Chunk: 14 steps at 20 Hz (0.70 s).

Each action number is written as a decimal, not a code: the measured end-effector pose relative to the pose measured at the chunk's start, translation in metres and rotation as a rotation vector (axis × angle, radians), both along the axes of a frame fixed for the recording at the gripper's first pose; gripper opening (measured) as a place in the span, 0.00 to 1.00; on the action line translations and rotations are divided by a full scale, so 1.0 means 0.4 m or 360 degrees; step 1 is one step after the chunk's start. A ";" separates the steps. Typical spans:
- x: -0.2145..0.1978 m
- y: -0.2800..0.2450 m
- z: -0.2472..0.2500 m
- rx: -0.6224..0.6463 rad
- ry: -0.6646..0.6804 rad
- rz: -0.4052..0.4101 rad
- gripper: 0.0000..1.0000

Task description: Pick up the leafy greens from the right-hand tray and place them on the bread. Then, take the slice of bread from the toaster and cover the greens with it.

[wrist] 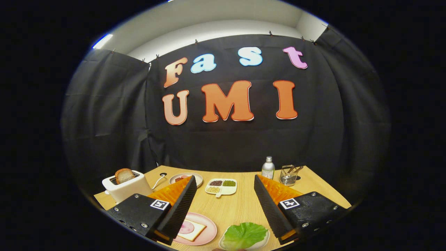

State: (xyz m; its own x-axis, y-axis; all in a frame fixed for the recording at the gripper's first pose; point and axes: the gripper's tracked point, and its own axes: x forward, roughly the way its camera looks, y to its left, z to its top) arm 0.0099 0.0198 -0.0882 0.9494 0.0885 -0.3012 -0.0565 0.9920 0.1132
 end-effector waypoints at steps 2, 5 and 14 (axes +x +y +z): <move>-0.001 -0.013 -0.037 -0.0025 0.0088 -0.0021 0.99; -0.010 -0.027 -0.107 -0.0046 0.0262 -0.0044 0.99; -0.067 -0.048 -0.308 -0.0025 0.0785 -0.0086 0.99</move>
State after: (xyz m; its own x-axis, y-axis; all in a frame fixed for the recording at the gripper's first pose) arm -0.0169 0.0006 -0.2115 0.6967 0.0348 -0.7165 0.0517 0.9938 0.0986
